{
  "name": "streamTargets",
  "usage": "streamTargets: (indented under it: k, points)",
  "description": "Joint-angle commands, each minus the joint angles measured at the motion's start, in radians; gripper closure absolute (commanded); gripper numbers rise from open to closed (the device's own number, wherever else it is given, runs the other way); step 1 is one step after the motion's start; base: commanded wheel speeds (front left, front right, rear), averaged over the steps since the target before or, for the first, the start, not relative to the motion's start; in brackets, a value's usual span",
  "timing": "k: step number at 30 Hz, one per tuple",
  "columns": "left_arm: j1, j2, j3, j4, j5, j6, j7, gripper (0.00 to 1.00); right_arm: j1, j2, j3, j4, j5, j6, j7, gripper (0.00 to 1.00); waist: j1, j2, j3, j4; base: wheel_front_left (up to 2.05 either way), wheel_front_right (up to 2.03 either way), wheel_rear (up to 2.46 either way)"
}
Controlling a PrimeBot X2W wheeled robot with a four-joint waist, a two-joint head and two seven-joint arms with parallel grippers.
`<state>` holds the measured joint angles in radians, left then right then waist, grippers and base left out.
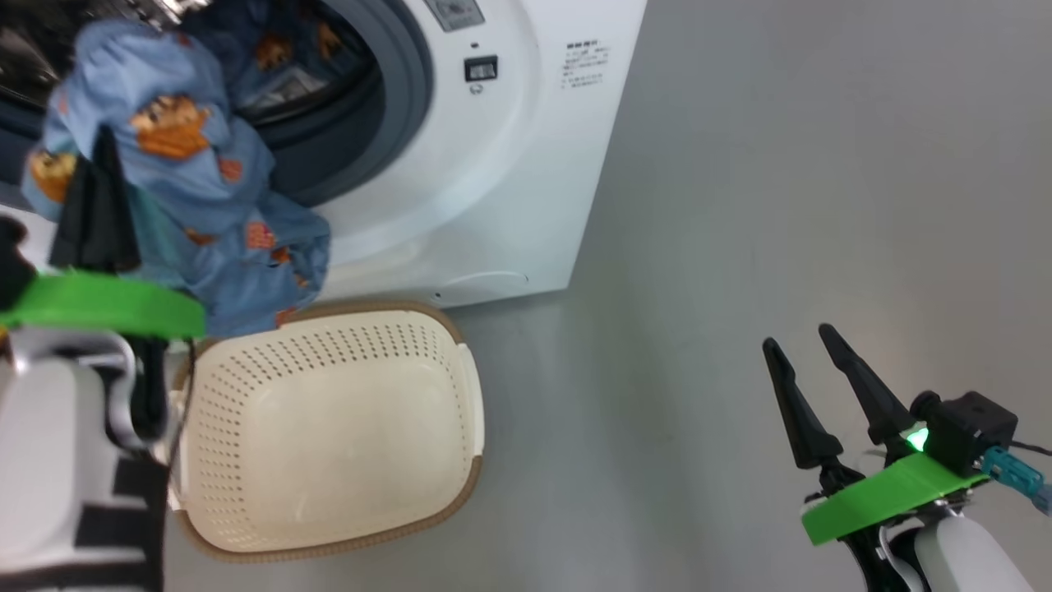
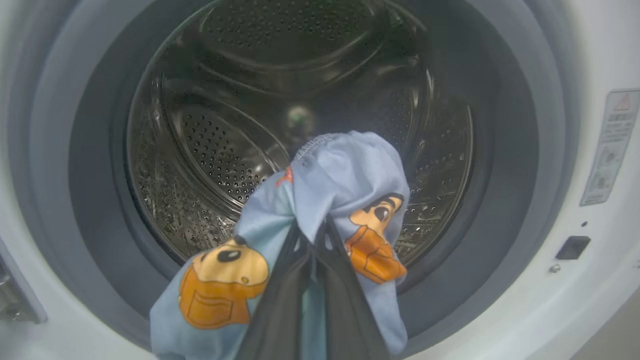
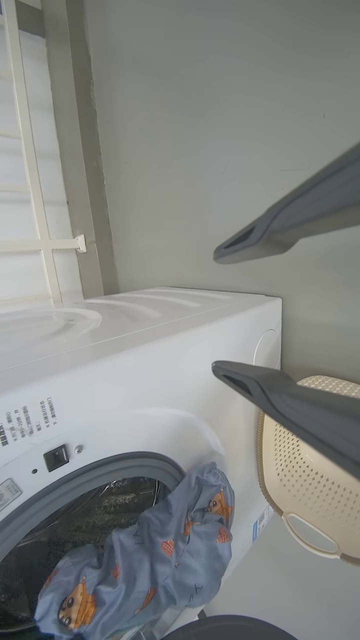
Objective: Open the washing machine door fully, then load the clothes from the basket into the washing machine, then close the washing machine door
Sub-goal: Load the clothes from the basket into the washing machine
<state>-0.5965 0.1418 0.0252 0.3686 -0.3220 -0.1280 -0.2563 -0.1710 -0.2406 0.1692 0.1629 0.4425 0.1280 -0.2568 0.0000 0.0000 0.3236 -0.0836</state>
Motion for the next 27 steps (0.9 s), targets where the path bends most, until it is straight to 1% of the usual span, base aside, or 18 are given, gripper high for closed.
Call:
streamTargets:
  k: [1, 9, 15, 18, 22, 24, 27]
  points:
    - [-0.068, 0.051, 0.024, 0.028, -0.003, -0.003, -0.005, 1.0, -0.02, -0.001, 0.024, -0.026, 0.003, 0.003, -0.005, 0.0, 0.0, 0.0, 0.048, -0.032, 0.0, 0.0, 0.0]
    - [-0.313, 0.101, 0.011, 0.339, -0.01, -0.003, -0.005, 1.0, -0.075, 0.029, 0.043, -0.031, 0.002, 0.003, -0.005, 0.0, 0.0, 0.0, 0.145, -0.083, 0.0, 0.0, 0.0]
    - [-0.472, 0.134, -0.002, 0.522, 0.007, -0.003, -0.005, 1.0, -0.104, 0.052, 0.061, -0.034, 0.002, 0.003, -0.005, 0.0, 0.0, 0.0, 0.201, -0.122, 0.0, 0.0, 0.0]
    - [-0.543, 0.15, -0.003, 0.58, 0.016, -0.002, -0.005, 1.0, -0.119, 0.061, 0.071, -0.035, 0.003, 0.003, -0.005, 0.0, 0.0, 0.0, 0.225, -0.14, 0.0, 0.0, 0.0]
    - [-0.616, 0.174, -0.004, 0.563, 0.051, 0.008, -0.005, 1.0, -0.138, 0.073, 0.082, -0.036, 0.003, 0.003, -0.005, 0.0, 0.0, 0.0, 0.252, -0.155, 0.0, 0.0, 0.0]
    - [-0.64, 0.179, 0.008, 0.508, 0.067, 0.017, -0.005, 1.0, -0.146, 0.077, 0.083, -0.037, 0.003, 0.003, -0.005, 0.0, 0.0, 0.0, 0.263, -0.159, 0.0, 0.0, 0.0]
    - [-0.655, 0.181, 0.035, 0.384, 0.095, 0.025, -0.005, 1.0, -0.155, 0.086, 0.082, -0.041, 0.0, 0.003, -0.005, 0.0, 0.0, 0.0, 0.279, -0.161, 0.0, 0.0, 0.0]
